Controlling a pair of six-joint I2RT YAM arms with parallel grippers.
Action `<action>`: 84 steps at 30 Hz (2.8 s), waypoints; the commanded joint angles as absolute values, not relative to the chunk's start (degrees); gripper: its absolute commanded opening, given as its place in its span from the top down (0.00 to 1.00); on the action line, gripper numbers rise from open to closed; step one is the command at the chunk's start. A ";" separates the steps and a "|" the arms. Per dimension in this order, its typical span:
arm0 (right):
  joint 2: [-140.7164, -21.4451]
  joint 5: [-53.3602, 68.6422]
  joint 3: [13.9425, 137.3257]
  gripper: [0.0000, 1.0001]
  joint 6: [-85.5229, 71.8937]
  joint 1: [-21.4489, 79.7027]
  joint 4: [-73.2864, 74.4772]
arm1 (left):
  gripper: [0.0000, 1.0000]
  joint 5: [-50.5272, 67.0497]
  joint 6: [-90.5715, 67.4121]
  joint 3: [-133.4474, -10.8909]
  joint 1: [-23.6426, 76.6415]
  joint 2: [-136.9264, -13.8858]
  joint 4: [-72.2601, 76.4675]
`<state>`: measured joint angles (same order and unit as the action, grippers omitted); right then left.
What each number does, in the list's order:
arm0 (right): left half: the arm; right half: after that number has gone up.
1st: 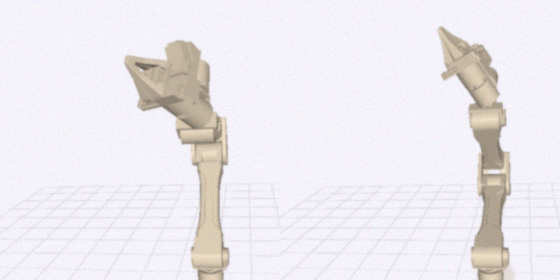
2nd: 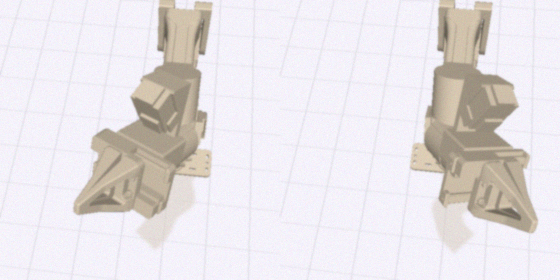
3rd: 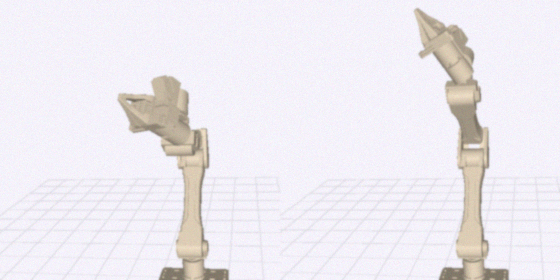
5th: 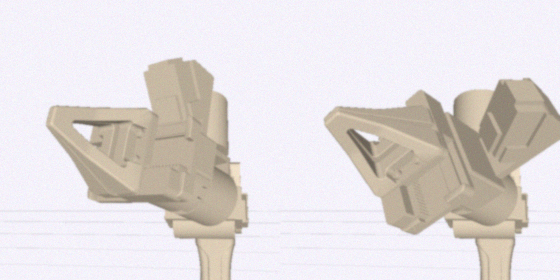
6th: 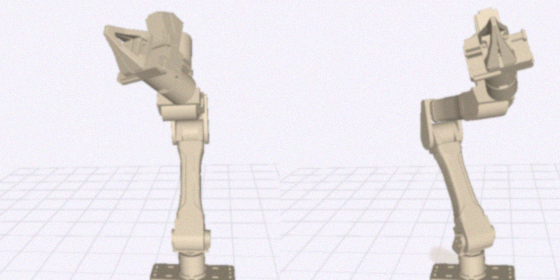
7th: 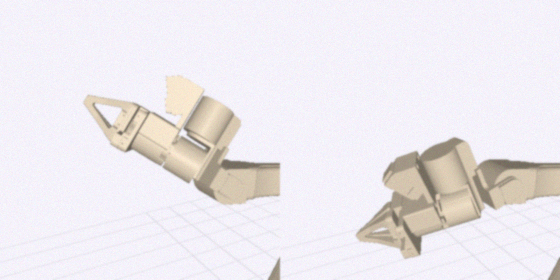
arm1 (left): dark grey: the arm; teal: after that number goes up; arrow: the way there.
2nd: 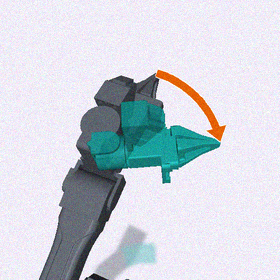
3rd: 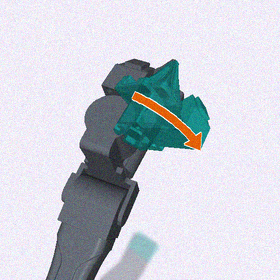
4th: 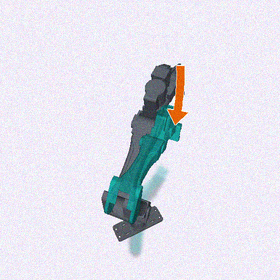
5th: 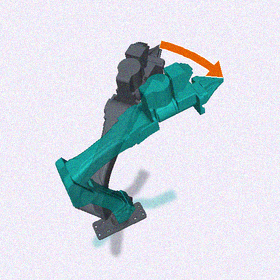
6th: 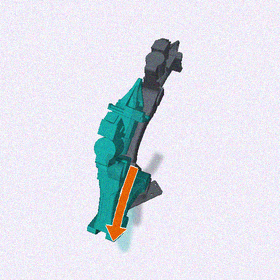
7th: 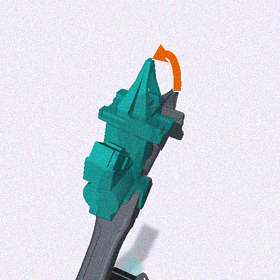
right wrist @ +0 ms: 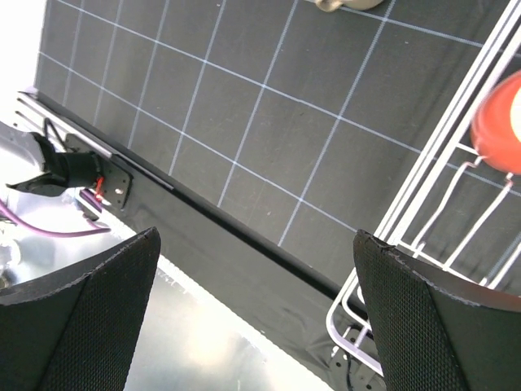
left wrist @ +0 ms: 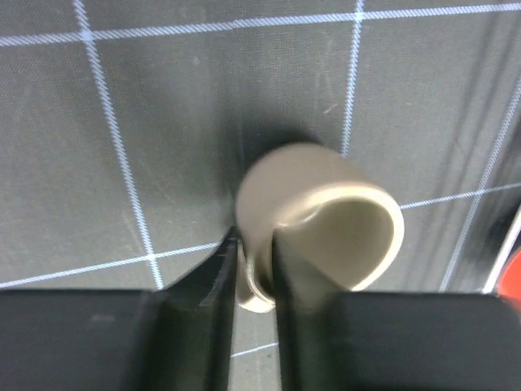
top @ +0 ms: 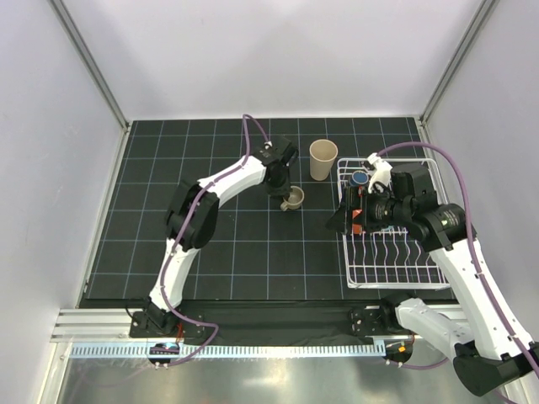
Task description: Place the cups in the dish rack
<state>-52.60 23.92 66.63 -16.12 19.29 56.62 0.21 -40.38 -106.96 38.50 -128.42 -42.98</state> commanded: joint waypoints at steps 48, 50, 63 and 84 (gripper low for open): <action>-40.17 42.54 51.68 0.32 -25.40 25.05 25.94 | 1.00 24.70 -95.53 -39.12 49.30 -74.09 50.80; -39.47 42.71 51.68 0.34 -25.75 25.05 24.09 | 1.00 23.65 -96.33 -39.11 50.01 -73.92 51.06; -35.69 42.01 46.58 0.61 -36.30 25.14 9.93 | 1.00 13.28 -99.22 -37.00 55.19 -75.06 58.35; -30.50 40.17 46.49 0.96 -41.04 25.22 14.14 | 0.59 5.63 -99.05 -30.42 59.24 -76.21 58.98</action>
<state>-32.01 41.04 45.60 -38.96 24.97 16.23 7.86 -101.25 -32.16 58.87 -76.86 59.31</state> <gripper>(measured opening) 0.201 0.369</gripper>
